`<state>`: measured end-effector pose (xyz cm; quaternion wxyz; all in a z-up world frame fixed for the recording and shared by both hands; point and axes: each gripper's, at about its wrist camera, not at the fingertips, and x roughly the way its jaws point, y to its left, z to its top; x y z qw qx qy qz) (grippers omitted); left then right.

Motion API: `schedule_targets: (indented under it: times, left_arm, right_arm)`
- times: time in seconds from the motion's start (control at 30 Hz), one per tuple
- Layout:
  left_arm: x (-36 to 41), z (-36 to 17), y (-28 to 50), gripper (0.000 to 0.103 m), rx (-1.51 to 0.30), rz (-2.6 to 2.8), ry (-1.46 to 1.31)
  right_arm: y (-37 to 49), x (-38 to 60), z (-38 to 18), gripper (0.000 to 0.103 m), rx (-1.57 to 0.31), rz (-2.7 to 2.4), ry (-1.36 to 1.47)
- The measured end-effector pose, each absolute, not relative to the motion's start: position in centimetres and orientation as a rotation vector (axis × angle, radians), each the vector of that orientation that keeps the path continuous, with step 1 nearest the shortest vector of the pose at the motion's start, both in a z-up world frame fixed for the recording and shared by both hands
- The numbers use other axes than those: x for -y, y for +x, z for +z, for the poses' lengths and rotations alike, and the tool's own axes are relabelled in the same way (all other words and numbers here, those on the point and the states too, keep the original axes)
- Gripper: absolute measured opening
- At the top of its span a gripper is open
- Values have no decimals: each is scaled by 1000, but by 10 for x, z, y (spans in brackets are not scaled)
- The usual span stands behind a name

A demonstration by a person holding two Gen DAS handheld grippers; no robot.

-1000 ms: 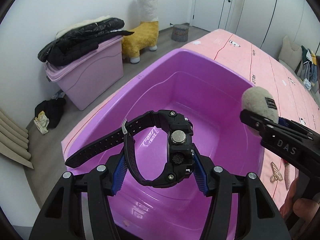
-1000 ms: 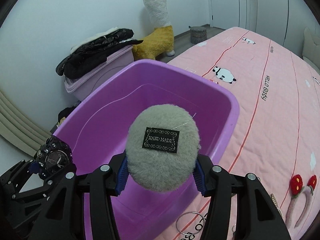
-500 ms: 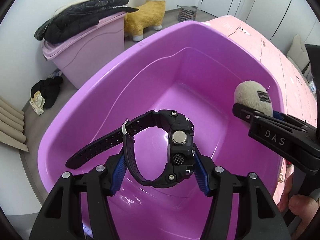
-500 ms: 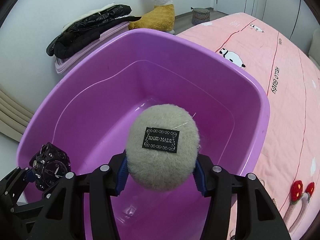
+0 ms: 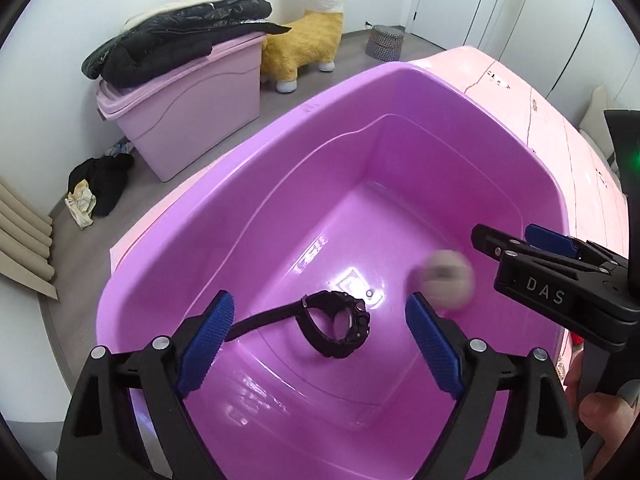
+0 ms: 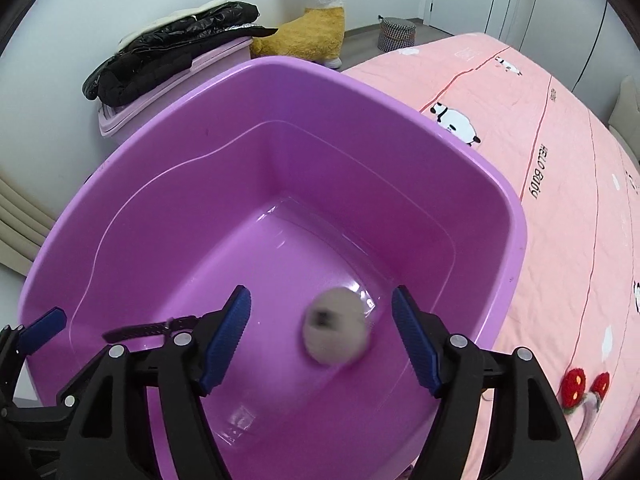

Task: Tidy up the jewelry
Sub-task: 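Carry both items over the purple tub and open both tools to drop them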

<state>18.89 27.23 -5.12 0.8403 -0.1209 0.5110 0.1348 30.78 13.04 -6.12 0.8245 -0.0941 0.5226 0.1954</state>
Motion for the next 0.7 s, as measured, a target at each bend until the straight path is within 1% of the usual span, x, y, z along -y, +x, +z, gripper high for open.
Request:
schedule_targets:
  times: [0.7]
  left_arm:
    - [-261, -36, 174, 86, -1044, 284, -227]
  right_arm:
    - [296, -123, -47, 70, -1078, 409, -181]
